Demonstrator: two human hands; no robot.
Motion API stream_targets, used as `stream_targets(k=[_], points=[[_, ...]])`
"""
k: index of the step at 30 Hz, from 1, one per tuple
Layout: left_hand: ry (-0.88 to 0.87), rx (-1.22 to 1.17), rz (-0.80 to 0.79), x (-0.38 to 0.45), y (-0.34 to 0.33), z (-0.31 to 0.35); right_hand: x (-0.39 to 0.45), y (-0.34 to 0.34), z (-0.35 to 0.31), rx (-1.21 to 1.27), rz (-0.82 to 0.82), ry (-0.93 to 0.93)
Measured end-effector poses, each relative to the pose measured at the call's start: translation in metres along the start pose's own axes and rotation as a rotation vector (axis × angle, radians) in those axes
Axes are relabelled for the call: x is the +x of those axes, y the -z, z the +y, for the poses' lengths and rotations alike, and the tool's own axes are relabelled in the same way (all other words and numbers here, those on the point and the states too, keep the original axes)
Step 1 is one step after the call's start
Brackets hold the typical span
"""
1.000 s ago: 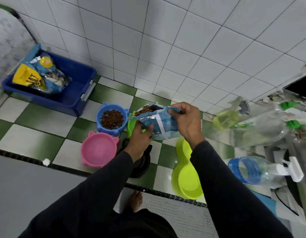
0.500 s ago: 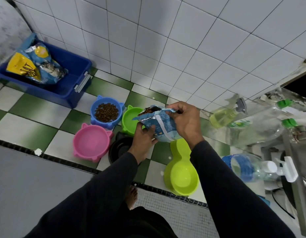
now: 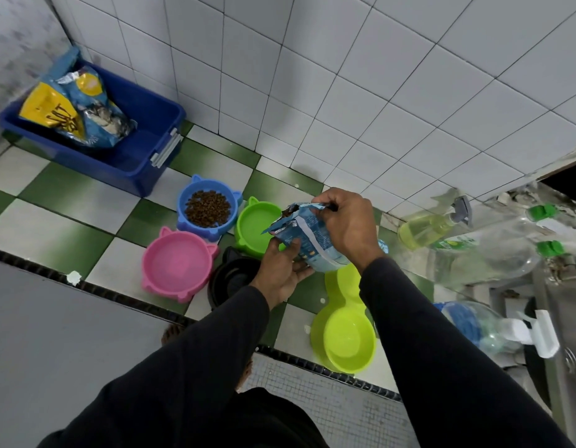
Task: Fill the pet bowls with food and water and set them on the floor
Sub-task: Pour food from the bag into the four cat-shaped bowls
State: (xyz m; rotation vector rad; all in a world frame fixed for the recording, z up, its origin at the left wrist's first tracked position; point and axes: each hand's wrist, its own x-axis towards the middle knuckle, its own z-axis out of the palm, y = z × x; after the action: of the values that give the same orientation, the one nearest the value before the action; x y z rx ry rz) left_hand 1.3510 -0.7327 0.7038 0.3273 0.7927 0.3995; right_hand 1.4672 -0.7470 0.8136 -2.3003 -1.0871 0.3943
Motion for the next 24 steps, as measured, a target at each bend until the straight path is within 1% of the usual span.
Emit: stream_targets(k=[16,24], points=[[0.100,-0.098,-0.004,0.007,0.002,-0.005,0.015,-0.011,-0.006,-0.193,-0.102,0.016],[0.139,-0.116,0.011,0.014,0.009,-0.002,0.024,-0.022,-0.010,-0.276,-0.123,0.016]])
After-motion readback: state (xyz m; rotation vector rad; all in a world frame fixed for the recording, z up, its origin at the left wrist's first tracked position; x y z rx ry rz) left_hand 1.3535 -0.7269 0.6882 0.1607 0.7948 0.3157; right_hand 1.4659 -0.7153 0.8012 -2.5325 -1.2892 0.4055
